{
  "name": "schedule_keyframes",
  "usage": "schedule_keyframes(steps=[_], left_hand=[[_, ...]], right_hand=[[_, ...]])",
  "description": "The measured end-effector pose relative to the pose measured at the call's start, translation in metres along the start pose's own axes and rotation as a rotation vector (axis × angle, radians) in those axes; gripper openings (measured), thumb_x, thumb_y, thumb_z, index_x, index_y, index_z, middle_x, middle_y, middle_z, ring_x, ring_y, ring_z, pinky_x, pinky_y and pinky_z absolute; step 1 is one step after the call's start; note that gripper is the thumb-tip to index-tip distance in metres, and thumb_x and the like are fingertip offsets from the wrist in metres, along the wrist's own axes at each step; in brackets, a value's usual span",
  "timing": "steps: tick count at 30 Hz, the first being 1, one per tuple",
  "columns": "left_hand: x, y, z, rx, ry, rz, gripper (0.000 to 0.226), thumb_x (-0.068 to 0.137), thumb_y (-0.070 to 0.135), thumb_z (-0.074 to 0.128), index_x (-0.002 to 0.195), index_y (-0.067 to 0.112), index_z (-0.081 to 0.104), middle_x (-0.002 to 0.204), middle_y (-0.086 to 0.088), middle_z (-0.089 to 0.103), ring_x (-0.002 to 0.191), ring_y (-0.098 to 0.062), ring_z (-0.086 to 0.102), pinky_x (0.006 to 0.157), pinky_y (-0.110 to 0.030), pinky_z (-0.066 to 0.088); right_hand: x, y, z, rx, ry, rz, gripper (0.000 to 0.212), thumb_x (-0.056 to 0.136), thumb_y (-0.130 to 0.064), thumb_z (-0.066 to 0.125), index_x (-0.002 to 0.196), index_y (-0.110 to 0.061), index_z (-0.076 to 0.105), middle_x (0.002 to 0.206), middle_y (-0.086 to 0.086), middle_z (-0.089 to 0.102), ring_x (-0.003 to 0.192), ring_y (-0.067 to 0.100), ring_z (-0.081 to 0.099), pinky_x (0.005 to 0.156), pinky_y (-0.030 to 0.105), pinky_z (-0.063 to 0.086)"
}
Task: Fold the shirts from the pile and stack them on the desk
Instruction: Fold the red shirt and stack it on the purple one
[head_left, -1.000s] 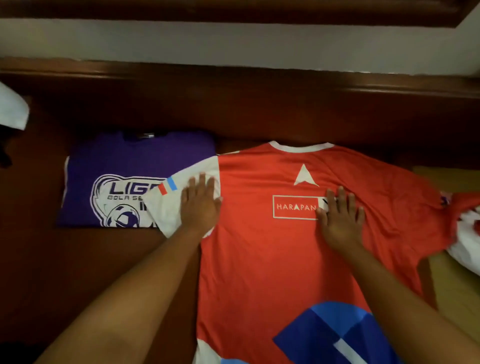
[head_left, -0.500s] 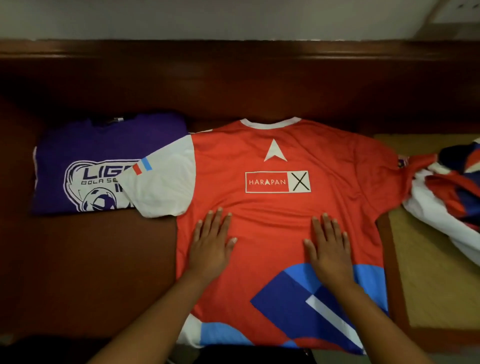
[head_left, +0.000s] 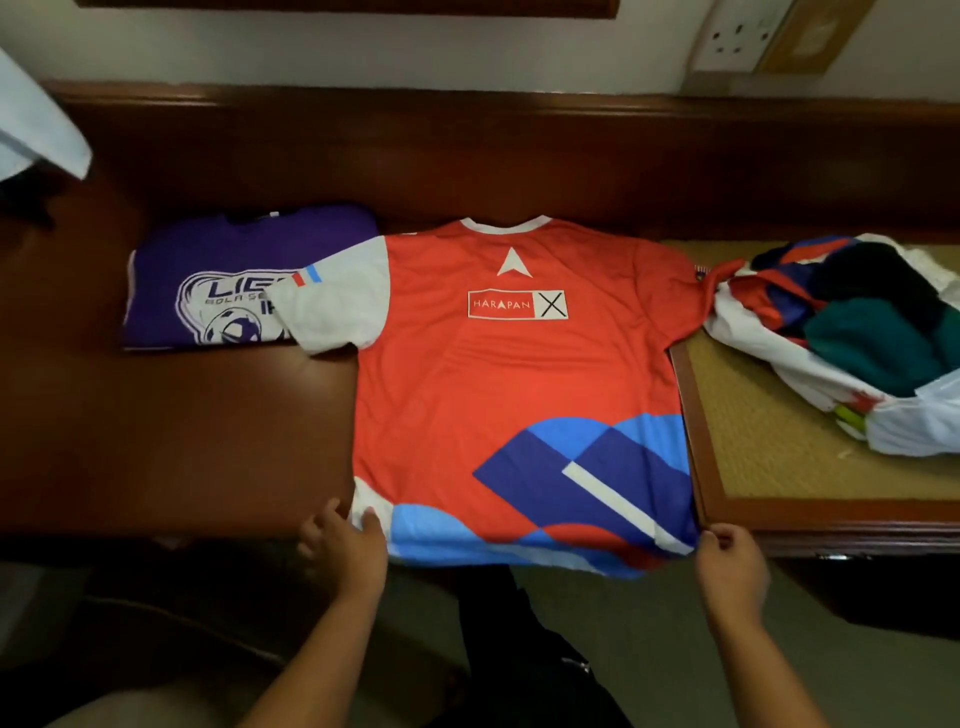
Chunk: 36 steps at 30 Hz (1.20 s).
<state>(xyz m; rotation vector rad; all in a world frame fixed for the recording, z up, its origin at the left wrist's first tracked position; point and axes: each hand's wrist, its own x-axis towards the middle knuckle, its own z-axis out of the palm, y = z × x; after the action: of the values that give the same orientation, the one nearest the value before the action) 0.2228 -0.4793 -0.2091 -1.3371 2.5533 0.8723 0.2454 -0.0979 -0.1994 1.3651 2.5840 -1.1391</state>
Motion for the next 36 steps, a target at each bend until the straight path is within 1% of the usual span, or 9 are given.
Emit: schedule_keyframes(steps=[4,7,9,14,17,19,21,26,36], left_hand=[[-0.031,-0.006,-0.009,-0.352,-0.059,-0.161,0.044,0.089,0.02,0.065,0.128,0.008,0.048,0.13,-0.017,0.048,0.116,-0.036,0.05,0.092,-0.045,0.043],[-0.038,-0.004,-0.01,-0.73,-0.124,-0.268,0.042,0.088,0.009,0.064,0.125,0.003,0.045,0.113,-0.012,0.052,0.101,-0.027,0.054,0.086,-0.038,0.045],[-0.036,-0.008,-0.007,-0.73,-0.185,-0.279,0.037,0.088,0.008,0.064,0.121,0.0,0.05,0.111,-0.018,0.058,0.097,-0.03,0.055,0.09,-0.044,0.046],[-0.028,-0.012,-0.009,-0.503,-0.271,-0.109,0.017,0.088,0.006,0.063,0.102,-0.001,0.062,0.102,-0.018,0.064,0.086,-0.023,0.052,0.076,-0.029,0.04],[-0.022,-0.014,-0.015,-0.484,-0.237,-0.046,0.006,0.089,0.007,0.061,0.094,0.004,0.058,0.091,-0.012,0.06,0.081,-0.021,0.051,0.073,-0.029,0.039],[-0.021,-0.017,-0.022,-0.48,-0.212,0.001,0.007,0.089,0.009,0.061,0.091,0.004,0.056,0.085,-0.009,0.056,0.078,-0.02,0.049,0.069,-0.029,0.038],[-0.02,-0.018,-0.027,-0.453,-0.177,0.063,0.009,0.089,0.009,0.062,0.089,0.004,0.054,0.079,-0.007,0.053,0.076,-0.02,0.048,0.065,-0.03,0.038],[-0.013,-0.014,-0.041,-0.451,-0.091,0.135,0.007,0.09,0.005,0.059,0.092,0.006,0.052,0.081,-0.009,0.055,0.077,-0.023,0.051,0.063,-0.029,0.037],[-0.001,-0.03,-0.049,0.208,-0.171,0.293,0.045,0.087,0.011,0.054,0.132,0.007,0.048,0.133,-0.022,0.05,0.121,-0.042,0.046,0.1,-0.041,0.04]], right_hand=[[-0.011,0.007,0.008,0.153,-0.102,0.091,0.018,0.086,-0.008,0.064,0.103,-0.002,0.062,0.095,0.015,0.061,0.09,0.028,0.057,0.081,0.036,0.043],[-0.006,0.017,0.02,0.345,-0.17,0.252,0.013,0.074,-0.012,0.074,0.08,-0.007,0.063,0.075,0.009,0.054,0.074,0.024,0.049,0.065,0.036,0.04],[-0.004,0.024,0.026,0.429,-0.22,0.301,0.019,0.069,-0.01,0.073,0.06,-0.01,0.056,0.059,0.008,0.046,0.057,0.02,0.044,0.052,0.032,0.034],[-0.002,0.025,0.018,0.496,-0.293,0.369,0.017,0.085,0.0,0.061,0.069,-0.006,0.057,0.056,0.006,0.047,0.04,0.011,0.041,0.029,0.015,0.024],[0.0,0.027,0.014,0.571,-0.33,0.406,0.015,0.075,-0.006,0.074,0.077,-0.008,0.06,0.055,-0.002,0.052,0.042,0.008,0.047,0.036,0.019,0.036],[0.003,0.029,0.018,0.621,-0.343,0.451,0.021,0.07,-0.006,0.079,0.082,-0.008,0.063,0.08,0.005,0.066,0.071,0.021,0.062,0.066,0.036,0.055],[0.003,0.028,0.021,0.631,-0.34,0.473,0.013,0.077,-0.004,0.074,0.083,-0.005,0.062,0.099,0.013,0.064,0.092,0.026,0.06,0.085,0.044,0.05],[-0.013,0.019,-0.003,0.329,-0.236,0.135,0.018,0.089,-0.012,0.063,0.076,-0.003,0.056,0.078,0.014,0.055,0.072,0.023,0.046,0.057,0.033,0.032],[-0.01,0.018,-0.042,0.076,-0.055,-0.023,0.031,0.084,0.001,0.058,0.115,-0.001,0.058,0.107,0.025,0.064,0.099,0.037,0.06,0.086,0.04,0.045]])
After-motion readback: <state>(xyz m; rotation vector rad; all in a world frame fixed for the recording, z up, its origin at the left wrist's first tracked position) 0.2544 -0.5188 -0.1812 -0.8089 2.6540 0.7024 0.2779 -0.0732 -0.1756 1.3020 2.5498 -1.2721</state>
